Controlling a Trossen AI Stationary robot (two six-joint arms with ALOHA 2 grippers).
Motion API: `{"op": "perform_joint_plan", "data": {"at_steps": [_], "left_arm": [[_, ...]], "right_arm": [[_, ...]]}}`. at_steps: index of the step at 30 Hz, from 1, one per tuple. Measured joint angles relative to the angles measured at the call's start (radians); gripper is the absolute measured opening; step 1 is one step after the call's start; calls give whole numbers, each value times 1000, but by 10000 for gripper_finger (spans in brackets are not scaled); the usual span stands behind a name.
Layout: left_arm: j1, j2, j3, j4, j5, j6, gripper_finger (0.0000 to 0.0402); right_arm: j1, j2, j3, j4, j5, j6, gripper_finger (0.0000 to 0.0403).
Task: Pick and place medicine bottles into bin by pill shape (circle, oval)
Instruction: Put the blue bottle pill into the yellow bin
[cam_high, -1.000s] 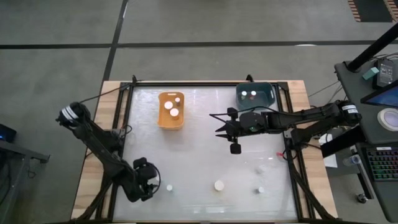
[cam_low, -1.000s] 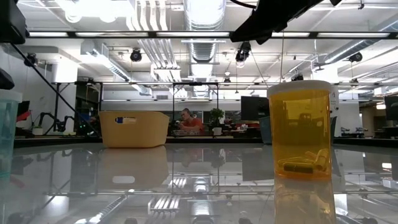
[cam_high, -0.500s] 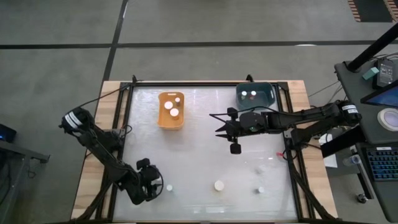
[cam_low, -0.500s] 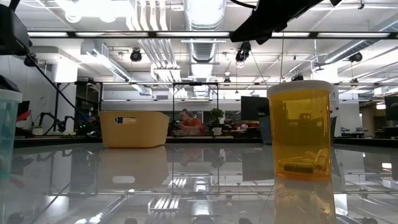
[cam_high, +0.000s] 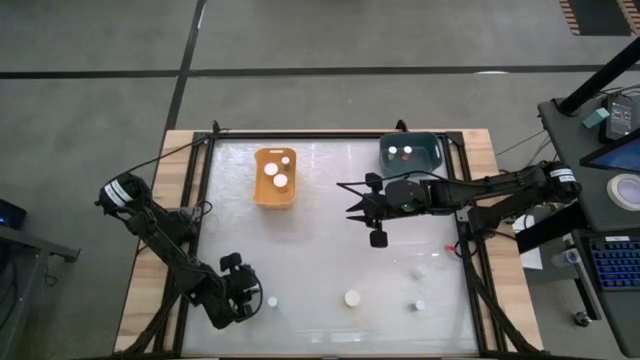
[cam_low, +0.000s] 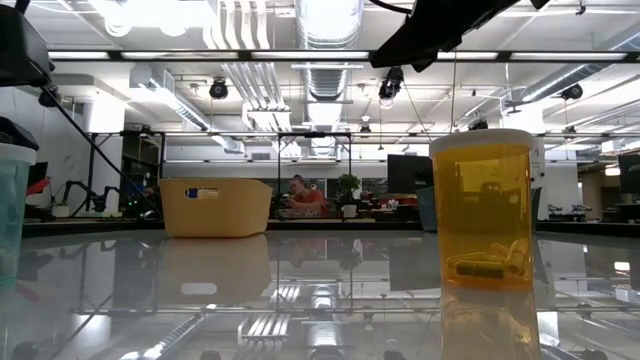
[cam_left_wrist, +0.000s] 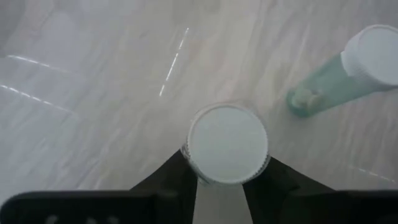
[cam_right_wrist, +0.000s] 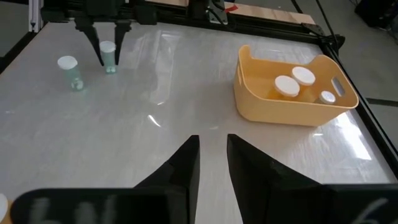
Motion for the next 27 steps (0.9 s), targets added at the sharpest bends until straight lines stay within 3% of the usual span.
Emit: {"op": "perform_joint_plan", "data": {"at_steps": [7,14,21,27], "left_arm": [[16,-47,5,-32,1,3,79],[101,-193,14,-96,0,83,81],[251,-335,30,-89,-4,310,82],[389,-375,41,19,-7,558,82]], "right_arm": [[0,1,0,7,0,0,71],[0,10,0,55,0,-5,75],[0,65,1,118,0,1,75],[0,159,2,237,-16,61,82]]}}
